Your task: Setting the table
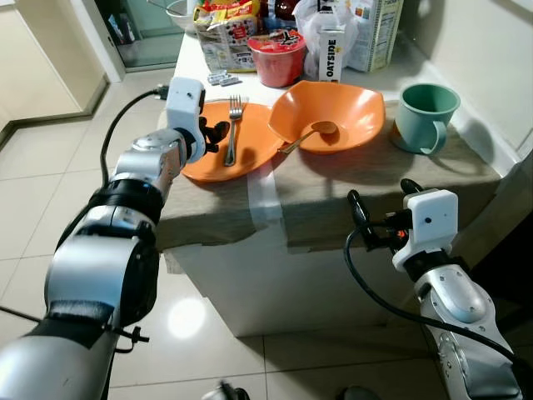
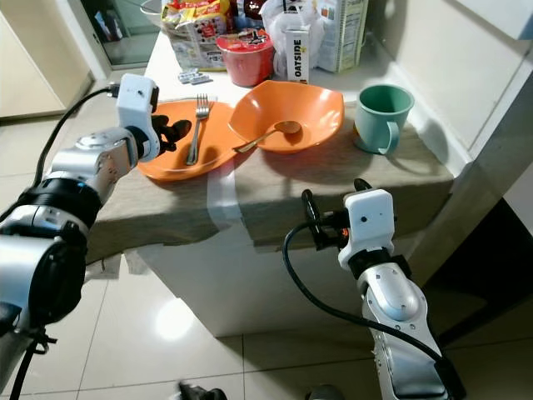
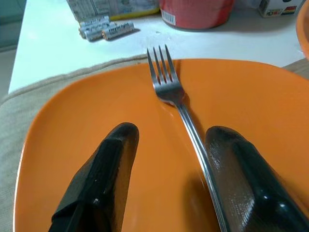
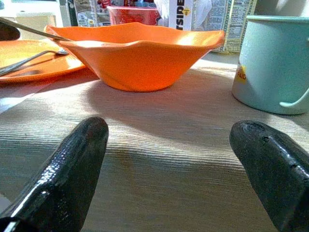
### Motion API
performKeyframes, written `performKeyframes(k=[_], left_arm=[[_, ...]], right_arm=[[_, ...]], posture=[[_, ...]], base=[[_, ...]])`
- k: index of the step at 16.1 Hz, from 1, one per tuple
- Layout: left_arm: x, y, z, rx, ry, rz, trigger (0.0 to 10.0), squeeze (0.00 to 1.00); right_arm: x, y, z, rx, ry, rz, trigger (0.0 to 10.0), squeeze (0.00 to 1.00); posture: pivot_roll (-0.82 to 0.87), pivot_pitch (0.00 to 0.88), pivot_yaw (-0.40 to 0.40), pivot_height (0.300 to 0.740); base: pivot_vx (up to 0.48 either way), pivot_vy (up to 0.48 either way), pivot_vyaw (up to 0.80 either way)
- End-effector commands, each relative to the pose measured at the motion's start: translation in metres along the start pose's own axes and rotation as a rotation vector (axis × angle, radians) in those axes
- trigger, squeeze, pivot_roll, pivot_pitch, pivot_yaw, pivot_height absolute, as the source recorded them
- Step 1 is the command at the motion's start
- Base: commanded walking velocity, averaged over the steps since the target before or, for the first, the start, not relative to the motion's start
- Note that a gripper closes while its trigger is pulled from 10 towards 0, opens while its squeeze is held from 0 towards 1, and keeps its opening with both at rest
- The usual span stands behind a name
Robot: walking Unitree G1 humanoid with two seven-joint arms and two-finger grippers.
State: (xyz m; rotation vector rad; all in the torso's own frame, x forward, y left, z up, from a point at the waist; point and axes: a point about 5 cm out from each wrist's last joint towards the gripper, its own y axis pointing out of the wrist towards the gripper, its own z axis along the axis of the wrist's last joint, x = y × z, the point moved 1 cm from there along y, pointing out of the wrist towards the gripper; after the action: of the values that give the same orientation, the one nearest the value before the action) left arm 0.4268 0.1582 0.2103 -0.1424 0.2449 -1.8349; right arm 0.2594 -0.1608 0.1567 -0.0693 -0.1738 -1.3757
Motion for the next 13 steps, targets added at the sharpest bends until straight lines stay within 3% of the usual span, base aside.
performKeyframes(k=[1, 5, 10, 13], left_arm=[[-0.004, -0.001, 0.008, 0.015, 0.026, 0.02, 10.0, 0.0], [-0.004, 0.001, 0.015, 0.026, 0.043, 0.049, 10.0, 0.0], [-0.005, 0.002, 0.005, 0.006, -0.054, 0.083, 10.0, 0.0], [-0.008, 0.001, -0.012, -0.032, -0.107, 0.11, 10.0, 0.0]], right_arm=[[0.0, -0.003, 0.002, -0.005, 0.002, 0.002, 10.0, 0.0], [0.003, -0.012, 0.003, -0.017, -0.008, -0.016, 10.0, 0.0], [0.005, -0.02, 0.003, -0.036, -0.017, -0.024, 10.0, 0.0], [0.005, -0.021, 0.003, -0.042, -0.02, -0.021, 10.0, 0.0]], posture=[[-0.31, 0.079, 0.131, 0.74], [-0.35, 0.111, 0.14, 0.74], [-0.37, 0.137, 0.135, 0.74], [-0.37, 0.143, 0.129, 0.74]], base=[[0.0, 0.0, 0.0], [0.0, 0.0, 0.0], [0.0, 0.0, 0.0], [0.0, 0.0, 0.0]])
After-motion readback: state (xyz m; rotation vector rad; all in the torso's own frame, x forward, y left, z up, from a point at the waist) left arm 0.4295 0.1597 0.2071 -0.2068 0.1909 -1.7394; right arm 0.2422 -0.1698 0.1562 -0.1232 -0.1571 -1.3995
